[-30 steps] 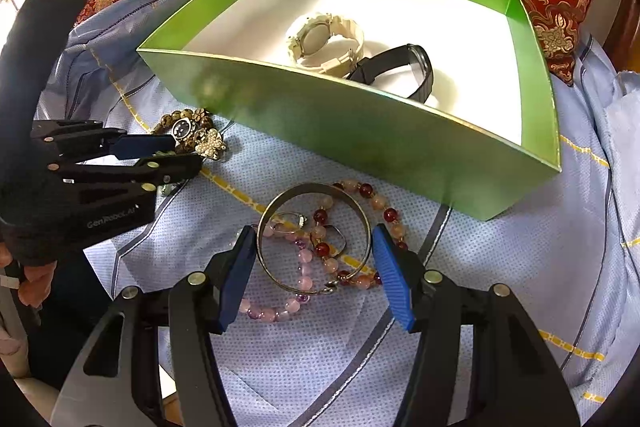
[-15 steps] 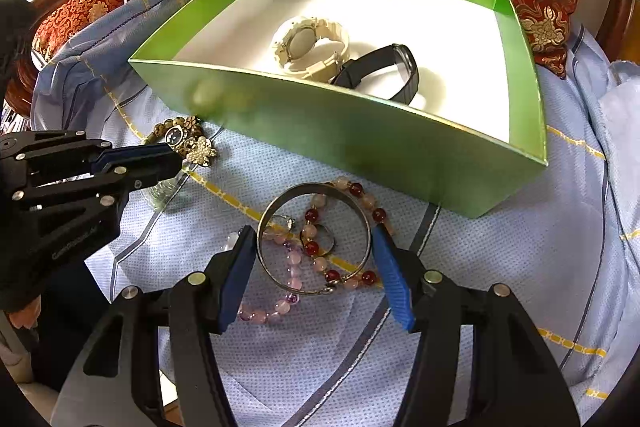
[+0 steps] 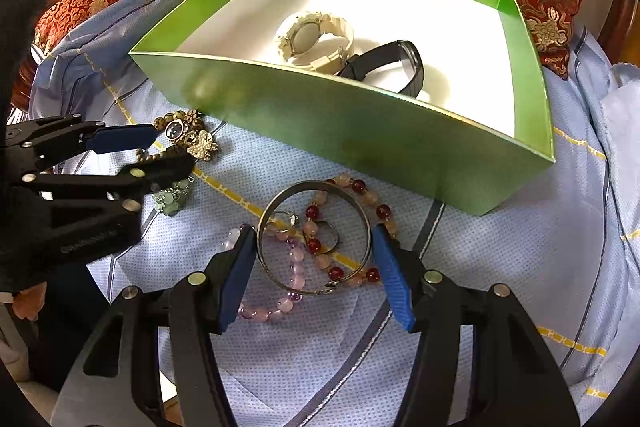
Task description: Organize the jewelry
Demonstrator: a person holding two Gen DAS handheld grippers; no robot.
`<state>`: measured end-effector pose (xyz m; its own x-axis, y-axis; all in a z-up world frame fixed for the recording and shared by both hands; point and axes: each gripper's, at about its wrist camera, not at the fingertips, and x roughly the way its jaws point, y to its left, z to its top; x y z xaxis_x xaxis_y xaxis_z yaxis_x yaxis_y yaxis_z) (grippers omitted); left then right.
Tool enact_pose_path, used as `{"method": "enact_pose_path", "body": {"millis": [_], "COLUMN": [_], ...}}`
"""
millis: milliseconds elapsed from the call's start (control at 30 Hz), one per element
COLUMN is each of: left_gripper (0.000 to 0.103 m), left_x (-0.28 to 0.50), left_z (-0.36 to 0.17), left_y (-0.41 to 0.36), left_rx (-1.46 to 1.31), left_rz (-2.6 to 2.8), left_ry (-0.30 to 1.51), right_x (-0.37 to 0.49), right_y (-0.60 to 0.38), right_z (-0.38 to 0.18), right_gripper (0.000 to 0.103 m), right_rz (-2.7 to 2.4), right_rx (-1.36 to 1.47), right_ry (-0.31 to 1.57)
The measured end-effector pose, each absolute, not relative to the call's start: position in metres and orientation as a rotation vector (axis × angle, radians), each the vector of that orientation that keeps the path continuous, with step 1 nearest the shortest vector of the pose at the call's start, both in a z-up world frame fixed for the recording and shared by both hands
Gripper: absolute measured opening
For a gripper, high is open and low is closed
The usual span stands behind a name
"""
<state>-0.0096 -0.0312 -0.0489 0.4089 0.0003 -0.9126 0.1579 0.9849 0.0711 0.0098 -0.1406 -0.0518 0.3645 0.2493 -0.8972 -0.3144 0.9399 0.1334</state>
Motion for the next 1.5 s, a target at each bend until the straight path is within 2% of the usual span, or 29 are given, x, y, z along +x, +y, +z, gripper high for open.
{"method": "enact_pose_path", "body": {"millis": [67, 133, 233, 300, 667, 767, 833, 900, 933, 1167, 1200, 1267, 1467, 1500], "left_gripper": [0.05, 0.041, 0.021, 0.011, 0.01, 0.01, 0.018, 0.039, 0.041, 0.043, 0.05, 0.057, 0.058, 0.058], "left_x": [-0.007, -0.003, -0.001, 0.002, 0.014, 0.014, 0.014, 0.013, 0.014, 0.016, 0.016, 0.015, 0.018, 0.02], "left_z": [-0.053, -0.059, -0.06, -0.057, -0.023, -0.027, -0.03, -0.034, -0.036, -0.058, -0.058, -0.057, -0.058, -0.059], "left_y": [-0.031, -0.029, -0.025, -0.018, 0.034, 0.04, 0.037, 0.036, 0.035, 0.038, 0.036, 0.033, 0.031, 0.03], "left_rx": [0.16, 0.148, 0.124, 0.074, -0.102, -0.128, -0.122, -0.12, -0.111, -0.09, -0.082, -0.058, -0.056, -0.055], "left_rz": [-0.093, -0.101, -0.111, -0.14, -0.154, -0.12, -0.104, -0.086, -0.07, -0.012, -0.016, -0.02, -0.006, -0.004], "left_ry": [1.16, 1.185, 1.195, 1.206, 1.159, 1.181, 1.195, 1.202, 1.203, 1.273, 1.272, 1.261, 1.263, 1.264], "right_x": [0.009, 0.008, 0.008, 0.008, 0.008, 0.007, 0.007, 0.005, 0.005, 0.007, 0.006, 0.002, -0.016, -0.018], "right_y": [-0.14, -0.14, -0.142, -0.143, -0.167, -0.174, -0.178, -0.183, -0.185, -0.198, -0.199, -0.194, -0.147, -0.14], "right_z": [-0.051, -0.049, -0.048, -0.047, -0.029, -0.027, -0.027, -0.027, -0.027, -0.027, -0.026, -0.023, -0.032, -0.036], "right_gripper": [0.059, 0.059, 0.059, 0.059, 0.059, 0.059, 0.059, 0.059, 0.059, 0.06, 0.065, 0.071, 0.071, 0.066], "right_rz": [0.365, 0.365, 0.359, 0.353, 0.311, 0.298, 0.282, 0.27, 0.266, 0.221, 0.218, 0.248, 0.481, 0.507], "right_rx": [-0.067, -0.066, -0.065, -0.062, -0.009, 0.004, 0.014, 0.026, 0.034, 0.061, 0.057, 0.047, -0.037, -0.046], "right_ry": [1.137, 1.133, 1.132, 1.129, 1.082, 1.082, 1.083, 1.084, 1.087, 1.09, 1.085, 1.067, 1.131, 1.145]}}
